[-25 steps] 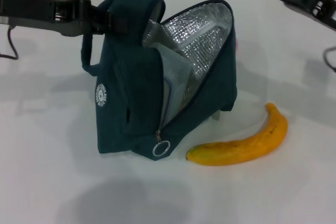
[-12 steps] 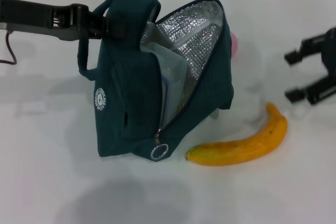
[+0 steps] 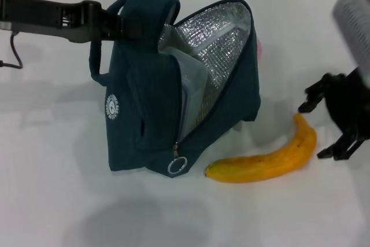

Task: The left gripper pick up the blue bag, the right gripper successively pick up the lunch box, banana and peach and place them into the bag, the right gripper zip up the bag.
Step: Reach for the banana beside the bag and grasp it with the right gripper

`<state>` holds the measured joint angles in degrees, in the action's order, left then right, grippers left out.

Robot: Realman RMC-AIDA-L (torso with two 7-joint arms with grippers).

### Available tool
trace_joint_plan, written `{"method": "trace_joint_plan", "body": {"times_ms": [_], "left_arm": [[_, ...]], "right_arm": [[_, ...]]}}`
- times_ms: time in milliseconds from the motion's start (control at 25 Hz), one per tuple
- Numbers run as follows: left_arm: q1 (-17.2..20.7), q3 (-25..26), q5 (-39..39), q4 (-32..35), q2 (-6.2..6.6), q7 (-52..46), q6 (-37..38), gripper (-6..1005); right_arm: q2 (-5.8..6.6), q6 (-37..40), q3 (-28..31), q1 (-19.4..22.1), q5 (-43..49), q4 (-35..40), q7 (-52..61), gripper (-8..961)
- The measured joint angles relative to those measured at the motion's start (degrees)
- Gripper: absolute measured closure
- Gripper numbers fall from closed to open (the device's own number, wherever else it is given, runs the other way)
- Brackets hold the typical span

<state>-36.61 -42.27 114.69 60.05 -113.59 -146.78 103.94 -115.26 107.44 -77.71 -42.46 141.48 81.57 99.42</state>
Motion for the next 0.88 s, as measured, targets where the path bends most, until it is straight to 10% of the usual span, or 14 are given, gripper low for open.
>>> {"method": "trace_joint_plan", "body": {"times_ms": [880], "left_arm": [[-2.04, -0.45, -0.2, 0.41, -1.51, -1.74, -0.95, 965]], "right_arm": [[-0.67, -20.65, -15.94, 0.81, -2.28, -15.21, -7.7, 116]]}}
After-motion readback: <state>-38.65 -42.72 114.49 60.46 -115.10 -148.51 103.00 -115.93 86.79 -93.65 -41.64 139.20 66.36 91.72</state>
